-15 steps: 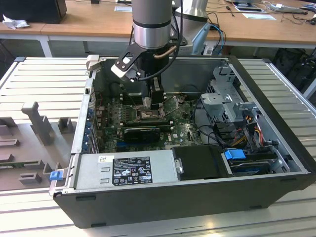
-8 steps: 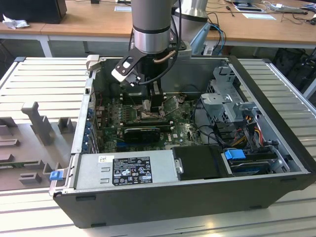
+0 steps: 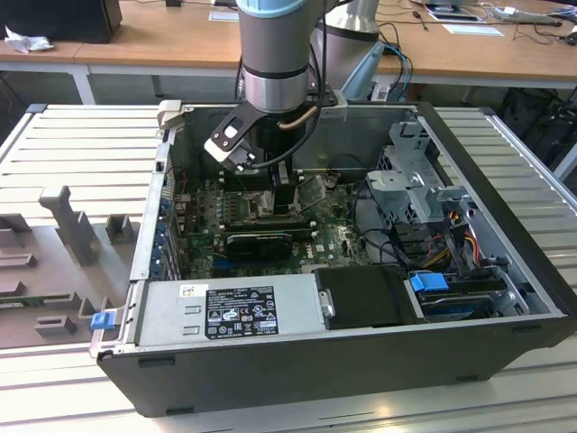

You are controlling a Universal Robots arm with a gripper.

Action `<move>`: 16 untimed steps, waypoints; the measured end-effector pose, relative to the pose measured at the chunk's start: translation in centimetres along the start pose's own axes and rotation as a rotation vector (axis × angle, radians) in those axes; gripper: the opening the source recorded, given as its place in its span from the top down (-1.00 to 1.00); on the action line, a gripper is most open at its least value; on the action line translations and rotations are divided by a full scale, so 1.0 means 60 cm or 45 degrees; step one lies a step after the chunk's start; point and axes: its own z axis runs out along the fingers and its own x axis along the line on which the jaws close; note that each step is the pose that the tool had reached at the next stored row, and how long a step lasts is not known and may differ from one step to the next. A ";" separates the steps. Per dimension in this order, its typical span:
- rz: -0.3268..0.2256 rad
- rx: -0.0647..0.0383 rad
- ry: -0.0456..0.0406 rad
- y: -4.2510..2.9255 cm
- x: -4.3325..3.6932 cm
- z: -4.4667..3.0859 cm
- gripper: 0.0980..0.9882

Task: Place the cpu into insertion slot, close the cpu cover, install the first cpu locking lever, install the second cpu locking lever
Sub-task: 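Place the cpu into insertion slot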

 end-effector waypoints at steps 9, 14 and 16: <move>0.001 0.000 -0.001 0.006 0.017 0.006 0.03; 0.000 0.000 0.000 0.009 0.031 0.007 0.03; 0.001 0.000 0.000 0.009 0.033 0.007 0.03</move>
